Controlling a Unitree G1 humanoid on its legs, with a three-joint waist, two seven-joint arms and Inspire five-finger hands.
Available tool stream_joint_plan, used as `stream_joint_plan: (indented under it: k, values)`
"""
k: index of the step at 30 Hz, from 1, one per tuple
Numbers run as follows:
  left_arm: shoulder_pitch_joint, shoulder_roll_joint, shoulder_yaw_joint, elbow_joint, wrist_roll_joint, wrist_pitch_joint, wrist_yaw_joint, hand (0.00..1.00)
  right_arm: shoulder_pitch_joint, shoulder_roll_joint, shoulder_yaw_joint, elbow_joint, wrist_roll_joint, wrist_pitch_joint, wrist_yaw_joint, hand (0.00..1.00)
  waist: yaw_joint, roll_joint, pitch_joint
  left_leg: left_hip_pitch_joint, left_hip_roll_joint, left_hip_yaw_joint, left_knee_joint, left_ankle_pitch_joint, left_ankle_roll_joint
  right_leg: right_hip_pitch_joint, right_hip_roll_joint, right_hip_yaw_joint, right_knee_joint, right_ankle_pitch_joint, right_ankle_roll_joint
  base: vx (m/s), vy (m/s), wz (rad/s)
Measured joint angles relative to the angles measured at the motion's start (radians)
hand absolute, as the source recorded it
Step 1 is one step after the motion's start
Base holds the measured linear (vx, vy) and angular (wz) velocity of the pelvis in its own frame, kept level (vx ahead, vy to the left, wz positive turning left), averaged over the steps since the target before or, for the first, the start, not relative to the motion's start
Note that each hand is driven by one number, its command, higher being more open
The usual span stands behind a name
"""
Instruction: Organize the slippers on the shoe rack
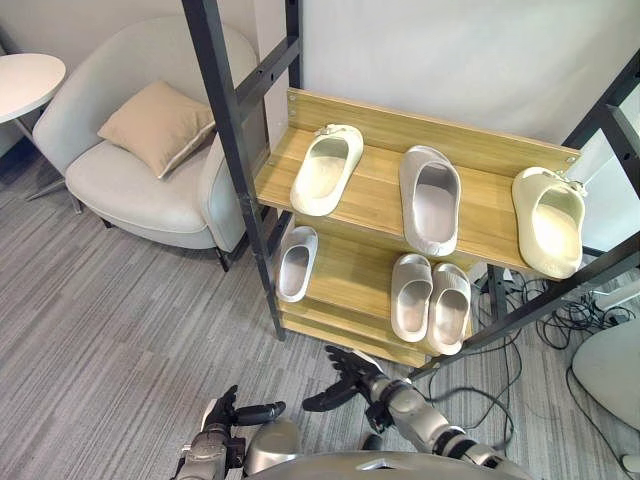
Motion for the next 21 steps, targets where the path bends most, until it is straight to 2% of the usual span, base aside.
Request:
stream_joint_plan:
  k: [4,5,9,10,14,21]
  values:
    - [0.000,-0.001,0.000,0.000,0.001,-0.010,0.006,1.00,-0.028,-0.016,0.123,-0.207,0.048,0.001,0.074,1.00,0.006,0.006,0.005,0.000,0.001,0.011,-0.004,-0.001,-0.001,-0.006,-0.001,0.011,-0.002,0.008,0.005,-0.02,0.019,-0.08]
    - [0.000,-0.001,0.000,0.000,0.001,-0.010,0.006,1.00,-0.028,-0.018,0.128,-0.223,0.058,0.001,0.078,1.00,0.006,0.006,0.005,0.000,0.002,0.011,-0.005,-0.001,-0.002,-0.006,-0.001,0.012,-0.002,0.008,0.005,0.00,0.011,-0.06]
    - [0.000,-0.001,0.000,0.001,0.022,-0.021,0.022,1.00,-0.028,-0.108,0.148,-0.562,0.223,-0.009,0.129,1.00,0.004,0.010,0.008,0.001,0.004,0.025,-0.015,-0.002,-0.002,-0.016,0.001,0.023,-0.002,0.010,0.007,0.02,0.008,-0.09]
    - [0.000,-0.001,0.000,0.001,0.022,-0.021,0.022,1.00,-0.028,-0.109,0.148,-0.566,0.225,-0.010,0.129,1.00,0.004,0.010,0.008,0.001,0.004,0.025,-0.015,-0.001,-0.002,-0.016,0.001,0.023,-0.002,0.010,0.007,0.03,0.011,-0.04]
    - [0.002,-0.002,-0.006,0.003,0.038,-0.035,0.030,1.00,-0.028,-0.198,0.061,-0.862,0.336,-0.056,0.137,1.00,-0.009,0.014,0.010,0.003,0.005,0.032,-0.023,-0.002,-0.003,-0.020,0.001,0.027,-0.003,0.008,0.006,0.03,0.011,-0.03]
    - [0.004,0.000,-0.041,0.008,0.038,-0.039,0.038,1.00,-0.025,-0.206,-0.057,-1.031,0.410,-0.128,0.114,1.00,-0.037,0.019,0.008,0.009,0.005,0.041,-0.027,-0.003,-0.005,-0.020,0.000,0.034,-0.002,0.007,0.005,0.00,0.007,-0.02]
